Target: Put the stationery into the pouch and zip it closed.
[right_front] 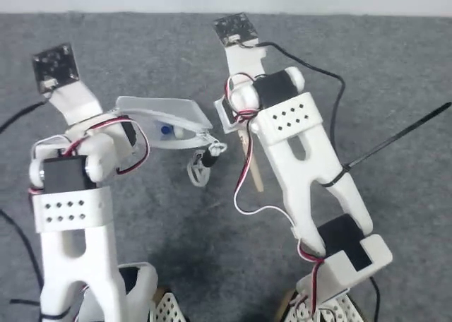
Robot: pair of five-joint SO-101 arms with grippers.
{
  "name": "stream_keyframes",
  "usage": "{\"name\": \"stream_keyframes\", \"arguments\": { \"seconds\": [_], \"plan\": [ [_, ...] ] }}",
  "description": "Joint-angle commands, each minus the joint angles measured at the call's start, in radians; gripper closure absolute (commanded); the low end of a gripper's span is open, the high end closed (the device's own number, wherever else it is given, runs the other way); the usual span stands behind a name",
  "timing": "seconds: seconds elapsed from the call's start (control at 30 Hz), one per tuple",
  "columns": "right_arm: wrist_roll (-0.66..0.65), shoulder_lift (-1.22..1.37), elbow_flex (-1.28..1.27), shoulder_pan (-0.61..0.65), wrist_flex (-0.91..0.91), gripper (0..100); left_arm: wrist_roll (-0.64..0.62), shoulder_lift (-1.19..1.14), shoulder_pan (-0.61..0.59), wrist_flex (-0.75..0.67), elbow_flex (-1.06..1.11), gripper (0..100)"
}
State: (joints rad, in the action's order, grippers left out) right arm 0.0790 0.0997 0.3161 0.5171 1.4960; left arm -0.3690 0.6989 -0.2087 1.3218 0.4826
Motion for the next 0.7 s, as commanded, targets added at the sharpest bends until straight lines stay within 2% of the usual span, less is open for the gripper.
{"name": "stream_keyframes", "arguments": {
  "seconds": [0.0, 0.23, 0.67],
  "plan": [
    [0.008, -0.084, 0.034, -0.039, -0.013, 99.2, -0.012, 0.031, 0.021, 0.006, -0.093, 99],
    [0.008, -0.085, 0.034, -0.076, -0.03, 99.2, -0.012, 0.031, 0.118, 0.061, -0.128, 99],
    [0.008, -0.302, 0.034, -0.073, 0.038, 99.1, -0.008, 0.028, 0.11, 0.061, -0.127, 99]
  ]
}}
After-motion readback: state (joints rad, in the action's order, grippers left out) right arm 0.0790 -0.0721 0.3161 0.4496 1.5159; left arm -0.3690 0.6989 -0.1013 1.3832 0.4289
